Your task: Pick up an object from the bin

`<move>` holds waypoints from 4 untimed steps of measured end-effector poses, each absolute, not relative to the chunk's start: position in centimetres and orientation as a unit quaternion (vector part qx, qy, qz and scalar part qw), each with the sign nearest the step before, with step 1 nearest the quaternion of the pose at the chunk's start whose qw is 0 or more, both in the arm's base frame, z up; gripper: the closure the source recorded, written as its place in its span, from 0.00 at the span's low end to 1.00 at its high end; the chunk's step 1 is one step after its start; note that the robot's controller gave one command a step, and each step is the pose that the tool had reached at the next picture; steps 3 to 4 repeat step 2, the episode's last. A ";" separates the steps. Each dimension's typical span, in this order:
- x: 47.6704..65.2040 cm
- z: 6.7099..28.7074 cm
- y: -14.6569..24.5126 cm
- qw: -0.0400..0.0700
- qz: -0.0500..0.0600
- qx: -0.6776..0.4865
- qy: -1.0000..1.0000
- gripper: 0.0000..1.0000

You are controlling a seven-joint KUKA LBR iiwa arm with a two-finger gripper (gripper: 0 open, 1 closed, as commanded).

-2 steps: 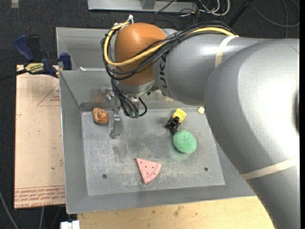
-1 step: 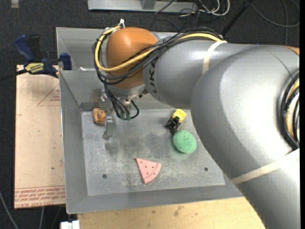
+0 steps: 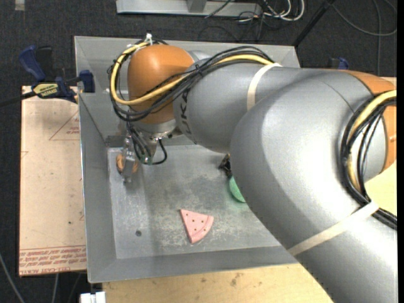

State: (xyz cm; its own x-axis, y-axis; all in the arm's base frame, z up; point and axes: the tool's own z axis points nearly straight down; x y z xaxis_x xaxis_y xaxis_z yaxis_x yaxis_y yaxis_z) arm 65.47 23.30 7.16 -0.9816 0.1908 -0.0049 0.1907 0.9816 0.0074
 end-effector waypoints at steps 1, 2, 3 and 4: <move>65.5 7.3 23.3 0.004 0.004 0.096 0.995 1.00; 63.4 21.1 22.4 0.002 0.001 0.094 0.996 1.00; 63.4 21.1 22.4 0.002 0.001 0.094 0.996 1.00; 63.4 21.1 22.4 0.002 0.001 0.094 0.996 1.00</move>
Offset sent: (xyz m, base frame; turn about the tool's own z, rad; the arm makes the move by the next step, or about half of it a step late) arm -0.0220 -0.0090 0.1396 -0.0041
